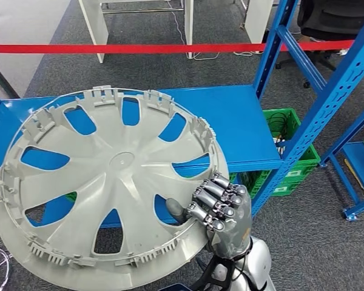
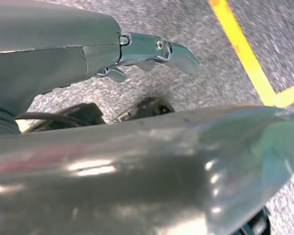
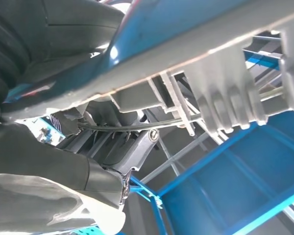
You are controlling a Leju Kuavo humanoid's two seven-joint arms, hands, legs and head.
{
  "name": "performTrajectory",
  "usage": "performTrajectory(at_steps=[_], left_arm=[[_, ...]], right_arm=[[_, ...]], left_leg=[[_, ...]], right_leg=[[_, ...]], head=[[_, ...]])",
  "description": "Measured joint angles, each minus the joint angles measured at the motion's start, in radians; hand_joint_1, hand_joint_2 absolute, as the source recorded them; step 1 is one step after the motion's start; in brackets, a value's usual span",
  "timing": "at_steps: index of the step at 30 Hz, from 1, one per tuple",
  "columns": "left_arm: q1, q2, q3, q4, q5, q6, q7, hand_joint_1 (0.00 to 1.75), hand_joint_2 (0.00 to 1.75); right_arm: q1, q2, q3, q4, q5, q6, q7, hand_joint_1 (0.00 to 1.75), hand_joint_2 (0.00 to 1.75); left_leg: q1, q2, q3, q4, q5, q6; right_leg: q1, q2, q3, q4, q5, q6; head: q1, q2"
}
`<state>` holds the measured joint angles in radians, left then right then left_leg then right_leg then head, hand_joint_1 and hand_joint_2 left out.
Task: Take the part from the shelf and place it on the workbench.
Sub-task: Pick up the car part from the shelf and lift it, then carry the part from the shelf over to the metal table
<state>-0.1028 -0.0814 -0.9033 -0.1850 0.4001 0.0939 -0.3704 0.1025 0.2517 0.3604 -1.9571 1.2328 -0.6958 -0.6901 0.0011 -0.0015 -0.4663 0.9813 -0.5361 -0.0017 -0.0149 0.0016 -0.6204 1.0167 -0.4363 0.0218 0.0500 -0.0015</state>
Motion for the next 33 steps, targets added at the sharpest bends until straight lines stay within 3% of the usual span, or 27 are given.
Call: performTrajectory(at_steps=[1,2,5,6,7,8,9,10,12,14,16,17,19,21,22,23,25,27,28,29,31,32,33], left_arm=[[0.0,0.0,0.001,0.0,0.001,0.001,0.0,0.0,0.0],[0.0,0.0,0.002,0.0,0.001,0.002,0.0,0.0,0.0],[-0.001,0.0,0.005,0.0,0.002,0.003,0.0,0.0,0.0],[-0.001,0.001,0.006,0.0,0.004,0.003,0.0,0.0,0.0],[-0.001,0.001,0.007,0.0,0.005,0.004,0.0,0.0,0.0],[-0.001,0.001,0.008,0.0,0.007,0.006,0.002,0.0,0.0],[-0.002,0.002,0.009,0.0,0.009,0.009,0.007,0.0,0.0],[-0.003,0.002,0.009,0.0,0.009,0.013,0.018,0.0,0.0],[-0.006,0.004,0.01,0.001,0.013,0.024,0.072,0.0,0.0],[-0.011,0.009,0.014,0.007,0.03,0.046,0.183,0.0,0.0],[-0.011,0.018,0.03,0.015,0.066,0.082,0.308,0.0,0.0],[-0.008,0.023,0.041,0.017,0.086,0.099,0.356,0.0,0.0],[0.002,0.032,0.066,0.019,0.119,0.12,0.415,0.0,0.0],[0.012,0.04,0.087,0.019,0.139,0.125,0.444,0.0,0.0],[0.014,0.043,0.095,0.019,0.145,0.126,0.452,0.0,0.0],[0.015,0.045,0.102,0.019,0.149,0.126,0.459,0.0,0.0],[0.015,0.048,0.114,0.019,0.158,0.127,0.475,0.0,0.0],[0.013,0.049,0.126,0.019,0.171,0.128,0.494,0.0,0.0],[0.012,0.048,0.132,0.019,0.177,0.129,0.501,0.0,0.0],[0.012,0.048,0.137,0.019,0.182,0.13,0.506,0.0,0.0],[0.015,0.044,0.145,0.019,0.188,0.13,0.514,0.0,0.0],[0.016,0.041,0.147,0.019,0.187,0.13,0.519,0.0,0.0],[0.017,0.04,0.149,0.019,0.187,0.129,0.524,0.0,0.0]], right_arm=[[0.003,0.0,-0.003,-0.002,-0.001,0.0,0.0,1.75,1.75],[0.006,0.0,-0.006,-0.004,-0.002,0.0,0.0,1.75,1.75],[0.013,0.0,-0.011,-0.007,-0.004,0.0,0.0,1.75,1.75],[0.016,0.0,-0.013,-0.007,-0.005,0.0,0.0,1.75,1.75],[0.019,0.0,-0.015,-0.008,-0.006,0.0,0.0,1.75,1.75],[0.021,0.0,-0.017,-0.01,-0.006,0.0,0.0,1.75,1.75],[0.024,0.0,-0.019,-0.012,-0.006,0.0,0.0,1.75,1.75],[0.025,0.0,-0.02,-0.014,-0.006,0.0,0.0,1.75,1.75],[0.027,0.0,-0.021,-0.019,-0.003,0.0,0.0,1.75,1.75],[0.028,0.0,-0.021,-0.023,0.001,0.0,0.0,1.75,1.75],[0.029,0.001,-0.021,-0.023,0.003,0.0,0.0,1.75,1.75],[0.029,0.001,-0.021,-0.023,0.004,0.0,0.001,1.75,1.75],[0.031,0.002,-0.02,-0.023,0.007,0.001,0.001,1.75,1.75],[0.033,0.003,-0.02,-0.023,0.011,0.001,0.001,1.75,1.75],[0.034,0.003,-0.02,-0.023,0.012,0.001,0.002,1.75,1.75],[0.034,0.003,-0.02,-0.023,0.012,0.001,0.002,1.75,1.75],[0.035,0.004,-0.02,-0.023,0.01,0.001,0.002,1.75,1.75],[0.036,0.005,-0.02,-0.027,0.009,0.001,0.002,1.75,1.75],[0.036,0.005,-0.021,-0.029,0.007,0.001,0.002,1.75,1.75],[0.037,0.005,-0.022,-0.031,0.006,0.001,0.001,1.75,1.75],[0.038,0.005,-0.024,-0.031,0.003,0.001,0.001,1.75,1.75],[0.04,0.005,-0.026,-0.032,0.004,0.001,0.001,1.75,1.75],[0.043,0.005,-0.028,-0.033,0.005,0.001,0.001,1.75,1.75]], left_leg=[[0.001,0.002,-0.008,-0.004,0.009,0.008],[0.003,0.005,-0.018,-0.007,0.021,0.018],[0.0,0.011,-0.059,-0.007,0.053,0.034],[-0.002,0.013,-0.073,-0.005,0.063,0.036],[-0.005,0.015,-0.087,-0.003,0.073,0.037],[-0.007,0.016,-0.102,0.001,0.082,0.037],[-0.009,0.016,-0.117,0.005,0.091,0.036],[-0.01,0.016,-0.128,0.009,0.099,0.034],[-0.014,0.015,-0.148,0.018,0.115,0.027],[-0.014,0.015,-0.163,0.021,0.136,0.018],[-0.011,0.014,-0.174,0.022,0.144,0.006],[-0.009,0.012,-0.18,0.035,0.123,-0.001],[-0.004,0.009,-0.202,0.12,0.032,-0.015],[0.003,0.008,-0.225,0.253,-0.051,-0.024],[0.006,0.008,-0.225,0.297,-0.061,-0.027],[0.008,0.008,-0.211,0.308,-0.048,-0.03],[0.014,0.008,-0.136,0.234,0.004,-0.033],[0.015,0.005,-0.04,0.093,0.008,-0.03],[0.013,0.002,-0.011,0.042,-0.003,-0.025],[0.01,0.0,0.001,0.013,-0.012,-0.019],[0.007,0.001,-0.01,0.005,0.0,-0.002],[0.006,0.004,-0.018,0.005,0.009,0.008],[0.006,0.007,-0.028,0.003,0.021,0.018]], right_leg=[[0.0,0.0,-0.007,0.003,-0.007,0.006],[0.001,0.001,-0.019,0.021,-0.031,0.011],[0.002,0.001,-0.068,0.179,-0.168,0.017],[0.002,0.001,-0.075,0.237,-0.191,0.018],[0.002,0.001,-0.071,0.27,-0.19,0.018],[0.003,0.001,-0.051,0.271,-0.168,0.016],[0.003,0.001,-0.015,0.237,-0.138,0.013],[0.005,0.001,0.035,0.176,-0.114,0.007],[0.01,-0.001,0.14,0.028,-0.114,-0.003],[0.016,-0.001,0.18,-0.045,-0.129,-0.008],[0.015,-0.002,0.163,-0.05,-0.113,-0.018],[0.013,-0.003,0.154,-0.051,-0.103,-0.025],[0.01,-0.007,0.133,-0.051,-0.081,-0.038],[0.011,-0.009,0.102,-0.043,-0.061,-0.042],[0.011,-0.01,0.084,-0.038,-0.051,-0.042],[0.011,-0.011,0.065,-0.031,-0.042,-0.04],[0.009,-0.011,0.027,-0.016,-0.025,-0.034],[0.01,-0.009,-0.001,-0.004,-0.008,-0.022],[0.01,-0.009,-0.009,-0.002,0.002,-0.016],[0.01,-0.01,-0.014,-0.003,0.012,-0.009],[0.007,-0.009,-0.02,-0.006,0.025,0.003],[0.005,-0.008,-0.027,0.003,0.009,0.008],[0.004,-0.007,-0.039,0.03,-0.026,0.012]], head=[[0.0,0.0],[0.001,0.0],[0.006,0.0],[0.006,0.0],[0.006,0.0],[0.006,0.0],[0.006,0.0],[0.006,0.0],[0.007,0.0],[0.008,0.0],[0.009,0.0],[0.009,0.0],[0.006,0.0],[0.005,0.0],[0.005,0.0],[0.005,0.0],[0.007,0.0],[0.01,0.0],[0.011,0.0],[0.012,0.0],[0.014,0.0],[0.015,0.0],[0.016,0.0]])
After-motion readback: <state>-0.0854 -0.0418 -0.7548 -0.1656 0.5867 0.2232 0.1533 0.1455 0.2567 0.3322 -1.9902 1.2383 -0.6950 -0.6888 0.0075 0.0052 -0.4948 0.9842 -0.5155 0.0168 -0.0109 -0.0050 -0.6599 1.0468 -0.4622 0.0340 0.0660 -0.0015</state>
